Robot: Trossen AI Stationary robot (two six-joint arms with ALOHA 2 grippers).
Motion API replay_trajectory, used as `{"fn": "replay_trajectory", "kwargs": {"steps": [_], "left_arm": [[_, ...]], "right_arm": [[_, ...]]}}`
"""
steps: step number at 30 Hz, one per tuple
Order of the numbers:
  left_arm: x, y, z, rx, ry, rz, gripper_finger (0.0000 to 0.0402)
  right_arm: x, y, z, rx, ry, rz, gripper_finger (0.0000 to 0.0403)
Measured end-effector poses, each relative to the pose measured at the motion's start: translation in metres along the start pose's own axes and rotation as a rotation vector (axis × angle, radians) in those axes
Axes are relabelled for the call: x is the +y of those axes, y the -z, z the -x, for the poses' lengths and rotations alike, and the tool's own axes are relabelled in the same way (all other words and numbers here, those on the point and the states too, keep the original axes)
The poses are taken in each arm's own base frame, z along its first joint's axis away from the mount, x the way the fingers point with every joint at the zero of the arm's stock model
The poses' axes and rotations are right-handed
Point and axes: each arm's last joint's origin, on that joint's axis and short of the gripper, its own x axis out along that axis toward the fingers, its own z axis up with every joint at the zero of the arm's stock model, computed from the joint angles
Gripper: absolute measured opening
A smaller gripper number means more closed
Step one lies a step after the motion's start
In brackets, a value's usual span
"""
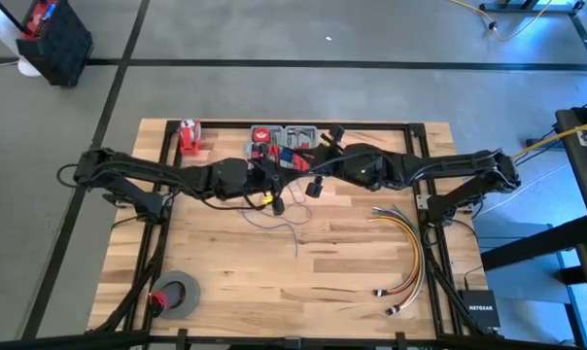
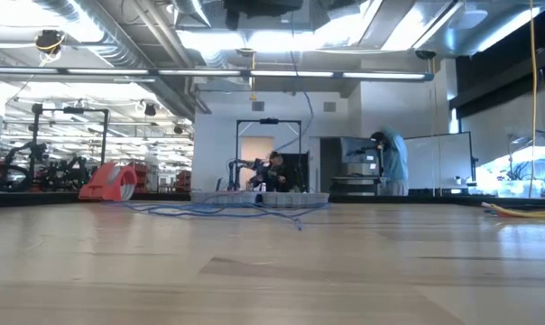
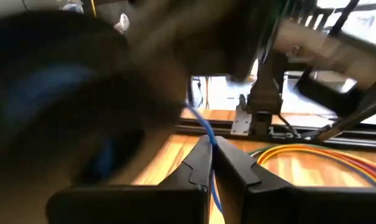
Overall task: Coil cords
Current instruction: Coil the blue wire into the black spool
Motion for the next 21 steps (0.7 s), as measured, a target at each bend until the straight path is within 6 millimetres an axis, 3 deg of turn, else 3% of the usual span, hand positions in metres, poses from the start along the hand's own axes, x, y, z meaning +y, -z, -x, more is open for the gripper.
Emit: {"fn": "replay_trajectory", "kwargs": {"steps": [11, 21], "left_arm": [[-0.003, 0.010, -0.012, 0.024, -0.022, -0.017, 0.0005], [-0.004, 0.019, -0.017, 0.059, -0.019, -0.033, 0.0006]], "right_arm": [[-0.010, -0.035, 0.009, -0.163, -0.040, -0.052, 0.0005], [-0.031, -0.084, 0.044, -0.246, -0.043, -0.050, 0.0005]]}}
